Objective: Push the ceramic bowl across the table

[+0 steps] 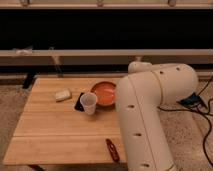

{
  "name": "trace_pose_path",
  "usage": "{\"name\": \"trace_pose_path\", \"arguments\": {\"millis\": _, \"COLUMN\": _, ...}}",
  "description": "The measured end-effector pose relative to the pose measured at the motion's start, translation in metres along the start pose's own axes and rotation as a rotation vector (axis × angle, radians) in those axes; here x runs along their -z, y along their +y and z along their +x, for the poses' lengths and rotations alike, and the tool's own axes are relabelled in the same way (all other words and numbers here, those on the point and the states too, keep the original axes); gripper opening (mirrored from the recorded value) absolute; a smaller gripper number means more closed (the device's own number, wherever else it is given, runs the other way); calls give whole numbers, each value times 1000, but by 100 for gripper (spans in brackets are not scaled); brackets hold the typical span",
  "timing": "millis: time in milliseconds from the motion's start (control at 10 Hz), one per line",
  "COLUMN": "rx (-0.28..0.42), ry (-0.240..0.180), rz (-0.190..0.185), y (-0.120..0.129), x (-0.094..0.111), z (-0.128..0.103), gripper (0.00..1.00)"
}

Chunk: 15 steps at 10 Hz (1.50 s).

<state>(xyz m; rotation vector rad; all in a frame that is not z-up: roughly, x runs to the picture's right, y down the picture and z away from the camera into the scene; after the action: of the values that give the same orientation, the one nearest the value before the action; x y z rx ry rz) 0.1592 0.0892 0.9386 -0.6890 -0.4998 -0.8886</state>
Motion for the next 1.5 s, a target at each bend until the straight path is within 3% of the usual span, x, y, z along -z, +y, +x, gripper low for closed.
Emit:
{"name": "trace_pose_path", "arguments": {"millis": 900, "rx": 165, "ry": -119, "rz": 14, "y": -44, "x": -20, "z": -46, "gripper": 80}}
{"name": "trace_pose_path", "arguments": {"millis": 1500, "rx": 255, "ry": -173, "rz": 35, "y": -68, "x": -27, "z": -75, "gripper": 80}}
